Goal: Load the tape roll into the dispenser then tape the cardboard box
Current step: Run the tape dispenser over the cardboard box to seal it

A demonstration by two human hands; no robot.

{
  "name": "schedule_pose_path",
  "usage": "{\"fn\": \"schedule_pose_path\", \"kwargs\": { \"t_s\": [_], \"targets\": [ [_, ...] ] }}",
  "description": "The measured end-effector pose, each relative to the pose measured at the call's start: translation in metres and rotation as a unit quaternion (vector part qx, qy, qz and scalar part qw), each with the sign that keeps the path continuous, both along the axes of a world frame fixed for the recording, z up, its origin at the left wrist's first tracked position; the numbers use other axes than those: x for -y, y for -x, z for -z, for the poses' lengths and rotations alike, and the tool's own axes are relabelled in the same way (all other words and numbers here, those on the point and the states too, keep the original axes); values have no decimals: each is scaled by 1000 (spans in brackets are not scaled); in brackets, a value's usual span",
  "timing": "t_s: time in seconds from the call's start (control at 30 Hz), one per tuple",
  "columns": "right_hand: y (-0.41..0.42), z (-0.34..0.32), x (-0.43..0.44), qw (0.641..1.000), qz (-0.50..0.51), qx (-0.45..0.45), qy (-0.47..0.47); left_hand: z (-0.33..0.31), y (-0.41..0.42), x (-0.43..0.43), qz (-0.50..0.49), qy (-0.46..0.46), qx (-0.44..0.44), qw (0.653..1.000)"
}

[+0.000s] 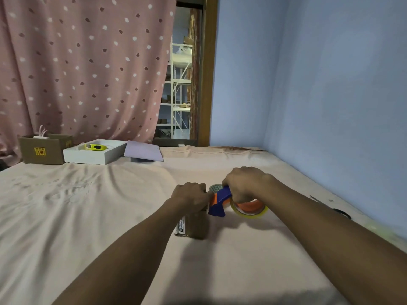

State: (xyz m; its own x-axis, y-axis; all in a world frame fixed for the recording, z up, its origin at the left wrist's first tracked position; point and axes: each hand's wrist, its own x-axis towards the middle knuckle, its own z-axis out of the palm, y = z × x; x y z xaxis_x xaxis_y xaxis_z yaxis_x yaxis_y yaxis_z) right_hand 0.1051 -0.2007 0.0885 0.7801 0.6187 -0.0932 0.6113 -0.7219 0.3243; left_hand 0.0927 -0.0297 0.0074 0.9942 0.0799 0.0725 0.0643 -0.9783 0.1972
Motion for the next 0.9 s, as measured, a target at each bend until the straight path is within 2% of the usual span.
{"fn": "schedule_pose_path", "kwargs": {
  "t_s": [0.3, 0.43, 0.5, 0.7, 0.9],
  "targets": [
    [16, -25, -28, 991, -22, 73, 109, -4, 4, -1, 5, 5, -10, 1000],
    [23, 2, -33, 974, -42, 93, 200, -6, 9, 4, 1, -5, 9, 1000],
    [18, 10, -32, 981, -46, 82, 168, -6, 7, 4, 1, -12, 16, 1000],
    [13, -34, -9, 989, 2, 65, 132, -3, 6, 2, -16, -7, 6, 1000],
    [10, -21, 8, 993, 63, 29, 93, -7, 7, 3, -29, 32, -23, 999]
  ]
}}
